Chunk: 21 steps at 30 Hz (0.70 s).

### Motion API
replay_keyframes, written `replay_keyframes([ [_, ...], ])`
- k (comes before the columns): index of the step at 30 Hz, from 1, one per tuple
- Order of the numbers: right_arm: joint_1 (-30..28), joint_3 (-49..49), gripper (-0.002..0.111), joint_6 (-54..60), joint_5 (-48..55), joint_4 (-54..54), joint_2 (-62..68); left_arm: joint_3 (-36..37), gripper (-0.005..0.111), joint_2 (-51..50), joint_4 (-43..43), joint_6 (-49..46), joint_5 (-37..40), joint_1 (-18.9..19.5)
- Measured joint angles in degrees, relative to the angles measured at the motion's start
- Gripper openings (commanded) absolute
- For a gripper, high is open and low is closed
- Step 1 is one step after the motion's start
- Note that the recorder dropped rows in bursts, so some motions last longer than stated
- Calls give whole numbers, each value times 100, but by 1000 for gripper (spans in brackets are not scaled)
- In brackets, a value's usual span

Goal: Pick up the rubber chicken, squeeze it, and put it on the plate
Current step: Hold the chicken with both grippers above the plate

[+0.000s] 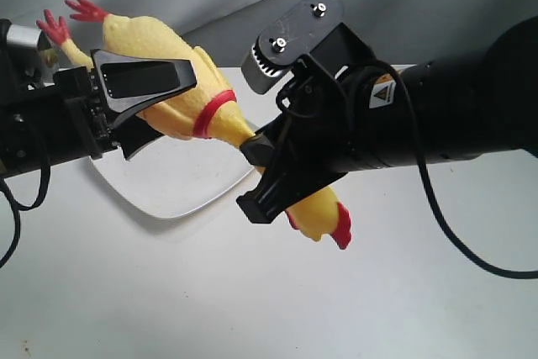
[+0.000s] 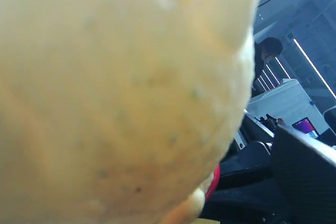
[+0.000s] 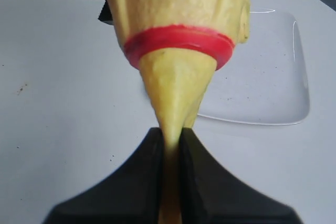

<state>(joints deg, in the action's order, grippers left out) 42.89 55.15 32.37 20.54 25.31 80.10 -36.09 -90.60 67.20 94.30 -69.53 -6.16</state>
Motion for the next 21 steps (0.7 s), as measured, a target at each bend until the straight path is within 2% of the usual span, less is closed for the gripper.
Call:
replay_keyframes([
  [2,0,0,0,0,0,0,0,0,95,0,12,0,0,0],
  [3,0,0,0,0,0,0,0,0,87,0,12,0,0,0],
  [5,0,0,0,0,0,0,0,0,64,0,12,0,0,0],
  [8,0,0,0,0,0,0,0,0,13,0,37,0,26,0],
  [9,0,0,0,0,-12,0,0,0,0,-3,37,11,26,0],
  [21,0,0,0,0,21,0,0,0,3,-3,75,11,-11,0],
])
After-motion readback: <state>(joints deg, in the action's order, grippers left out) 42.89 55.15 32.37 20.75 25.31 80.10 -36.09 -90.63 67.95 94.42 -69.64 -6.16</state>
